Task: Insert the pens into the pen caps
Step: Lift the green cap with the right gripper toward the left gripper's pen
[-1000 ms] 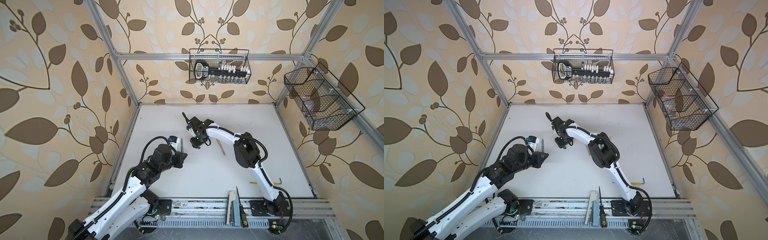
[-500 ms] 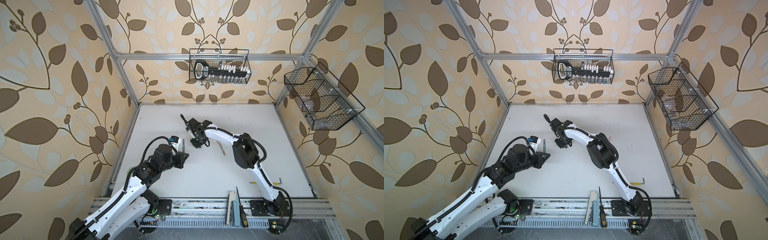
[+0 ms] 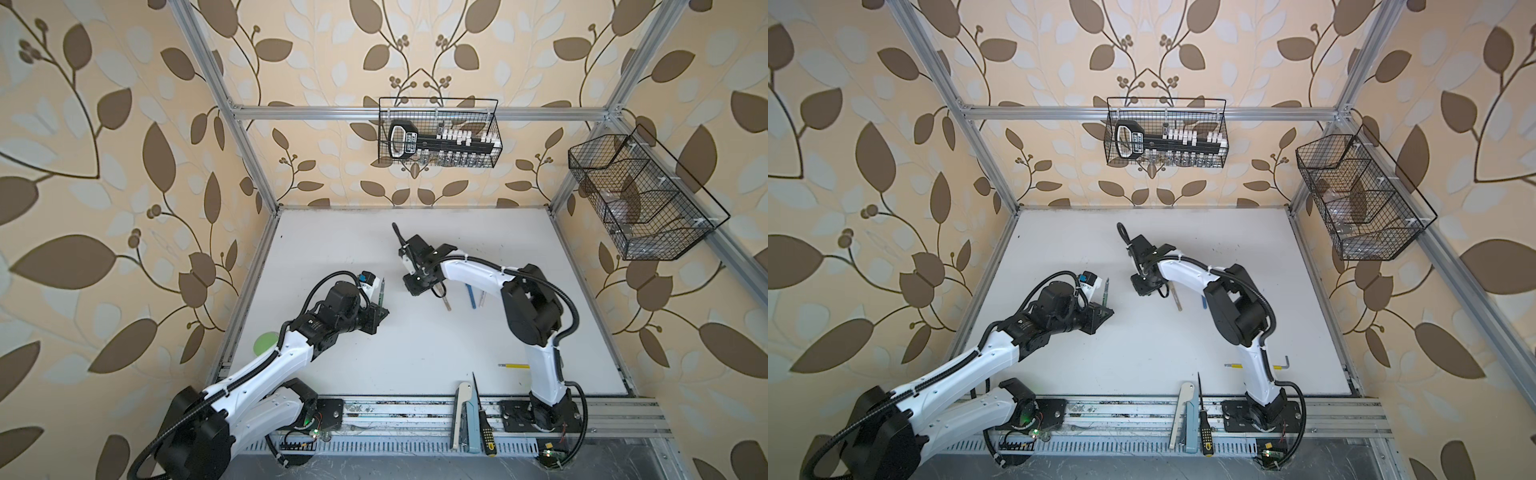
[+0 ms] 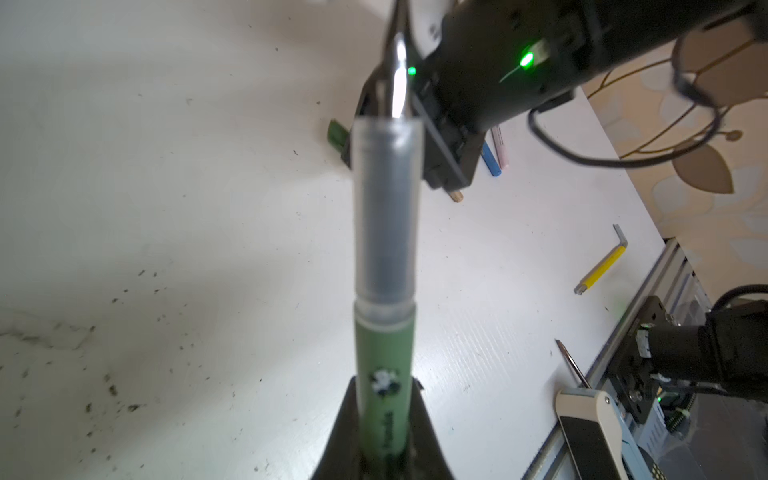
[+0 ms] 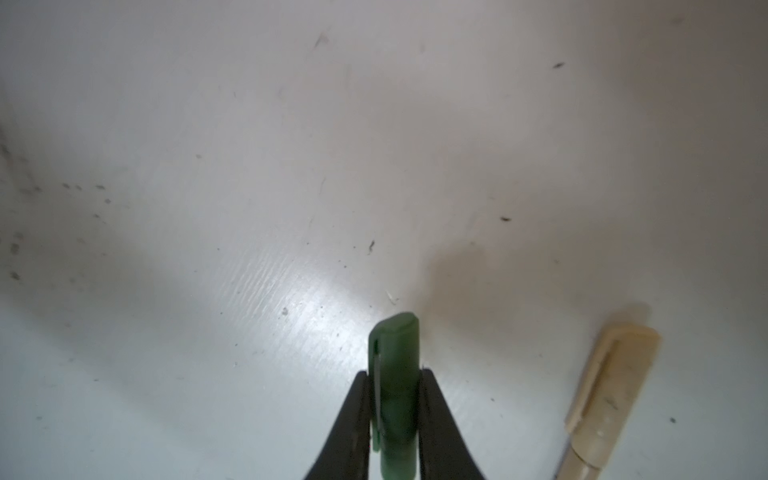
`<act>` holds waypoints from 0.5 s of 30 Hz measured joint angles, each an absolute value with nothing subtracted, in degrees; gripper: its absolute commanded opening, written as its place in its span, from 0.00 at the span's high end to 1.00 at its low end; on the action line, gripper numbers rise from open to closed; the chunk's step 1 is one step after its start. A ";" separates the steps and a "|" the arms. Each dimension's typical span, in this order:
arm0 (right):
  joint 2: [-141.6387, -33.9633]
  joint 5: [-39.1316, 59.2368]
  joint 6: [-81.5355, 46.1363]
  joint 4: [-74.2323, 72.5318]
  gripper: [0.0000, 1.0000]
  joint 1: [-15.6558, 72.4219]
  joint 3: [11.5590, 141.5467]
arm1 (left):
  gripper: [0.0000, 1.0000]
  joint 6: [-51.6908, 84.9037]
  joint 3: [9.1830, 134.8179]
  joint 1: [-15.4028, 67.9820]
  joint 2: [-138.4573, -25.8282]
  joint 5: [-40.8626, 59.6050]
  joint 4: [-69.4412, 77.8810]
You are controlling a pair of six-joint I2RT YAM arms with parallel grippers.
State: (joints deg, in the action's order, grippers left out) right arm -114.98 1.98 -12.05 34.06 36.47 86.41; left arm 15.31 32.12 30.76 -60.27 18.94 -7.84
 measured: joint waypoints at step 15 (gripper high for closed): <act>-81.62 18.76 -32.67 -6.04 0.80 21.82 44.01 | 1.00 11.00 43.00 36.32 -75.75 30.87 -0.75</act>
